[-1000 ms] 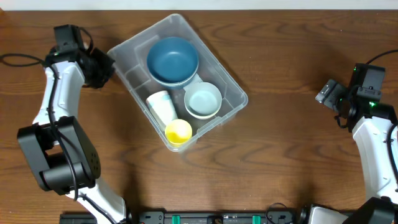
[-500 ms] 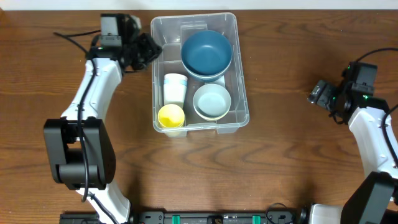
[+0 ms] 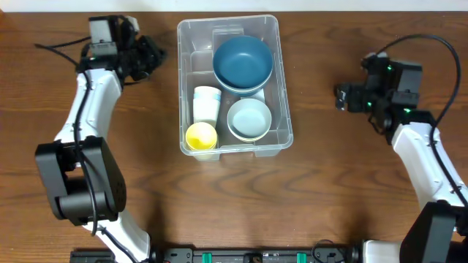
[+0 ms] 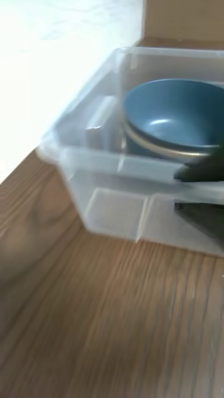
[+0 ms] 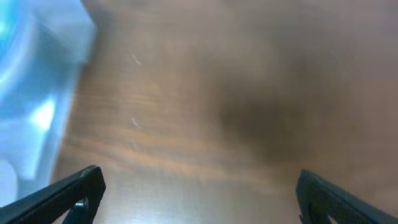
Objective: Pack container
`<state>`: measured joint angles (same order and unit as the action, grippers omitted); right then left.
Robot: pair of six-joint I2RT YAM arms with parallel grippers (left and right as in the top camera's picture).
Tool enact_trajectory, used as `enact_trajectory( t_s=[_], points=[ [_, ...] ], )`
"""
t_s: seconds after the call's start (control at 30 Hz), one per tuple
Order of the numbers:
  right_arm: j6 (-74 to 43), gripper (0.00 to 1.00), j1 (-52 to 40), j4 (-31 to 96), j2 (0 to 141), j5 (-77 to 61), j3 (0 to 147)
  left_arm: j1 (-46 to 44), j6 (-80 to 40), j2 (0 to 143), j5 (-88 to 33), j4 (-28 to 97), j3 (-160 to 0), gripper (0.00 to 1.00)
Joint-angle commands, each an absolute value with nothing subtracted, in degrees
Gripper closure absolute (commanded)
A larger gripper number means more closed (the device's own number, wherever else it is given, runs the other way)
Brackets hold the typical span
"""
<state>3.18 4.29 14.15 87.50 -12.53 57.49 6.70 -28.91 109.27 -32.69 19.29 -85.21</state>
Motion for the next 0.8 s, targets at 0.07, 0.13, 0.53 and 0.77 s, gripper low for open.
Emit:
enact_trajectory(
  t_s=[0.07,0.13,0.53,0.77],
  points=[
    [6.5,0.01,0.6,8.4,87.6,-13.7,57.6,9.6,-28.1,108.0,-32.5,19.1,-85.4,0.49],
    [6.5,0.01,0.0,7.4,87.6,-13.7,57.6,10.5,-28.1,108.0,-32.5,19.2,-85.4,0.32],
    [6.5,0.01,0.0,11.4,87.6,-13.7,57.6,11.8,-28.1,108.0,-32.6,19.2,-85.4,0.02],
    [6.5,0.01,0.0,12.3,87.6,-13.7,57.6,11.8,-28.1,108.0,-32.6,19.2,-85.4,0.02]
  ],
)
